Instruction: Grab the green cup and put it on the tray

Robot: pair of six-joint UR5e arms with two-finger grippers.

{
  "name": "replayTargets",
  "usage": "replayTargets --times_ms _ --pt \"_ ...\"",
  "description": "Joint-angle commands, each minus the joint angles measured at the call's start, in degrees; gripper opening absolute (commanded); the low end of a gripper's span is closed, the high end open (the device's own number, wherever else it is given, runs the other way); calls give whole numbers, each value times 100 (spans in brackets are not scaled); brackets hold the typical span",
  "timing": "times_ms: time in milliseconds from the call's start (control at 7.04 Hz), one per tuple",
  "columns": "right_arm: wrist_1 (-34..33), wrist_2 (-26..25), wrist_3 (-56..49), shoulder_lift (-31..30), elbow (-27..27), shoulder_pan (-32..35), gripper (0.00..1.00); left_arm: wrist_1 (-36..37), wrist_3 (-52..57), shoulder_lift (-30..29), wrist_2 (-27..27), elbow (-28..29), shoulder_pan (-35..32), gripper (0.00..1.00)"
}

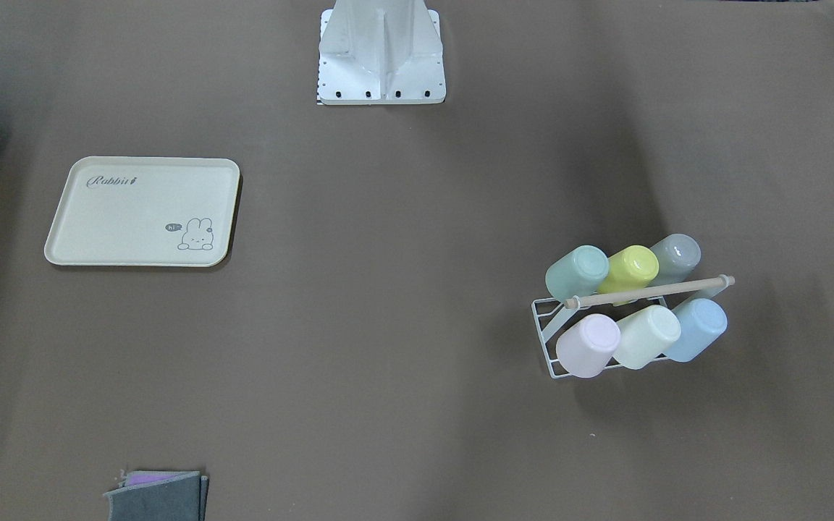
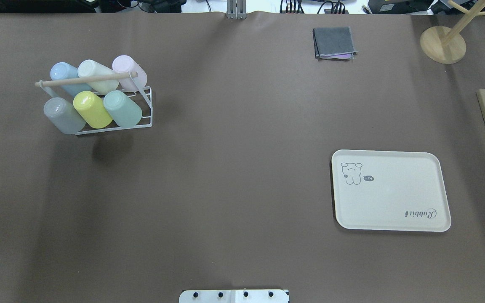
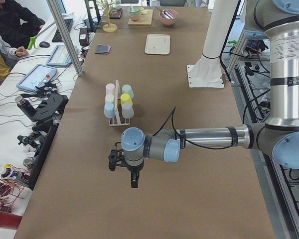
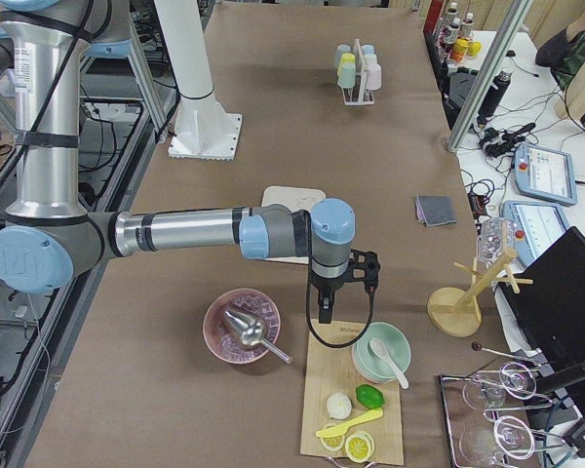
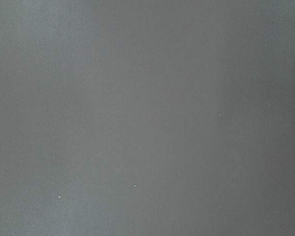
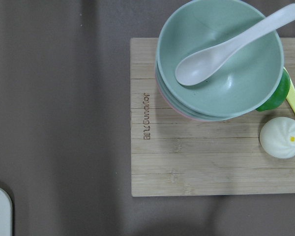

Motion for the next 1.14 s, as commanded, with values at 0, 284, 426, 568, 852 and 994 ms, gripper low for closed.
replayTargets --times_ms 0,284,426,568,852,994 --pt "-10 4 0 15 0 0 100 459 3 -237 27 -83 172 99" --pt "-10 31 0 7 0 0 100 1467 3 -291 132 -914 442 99" --pt "-1 31 0 -2 0 0 100 2161 3 -282 211 -1519 610 99" --pt "-1 31 0 -20 9 9 100 2463 29 -308 290 -1733 629 99" --pt "-10 13 35 6 -8 9 100 3033 38 -850 282 -1788 1152 99" --pt "-1 4 53 59 0 9 100 3647 38 -1297 291 -1901 1374 99"
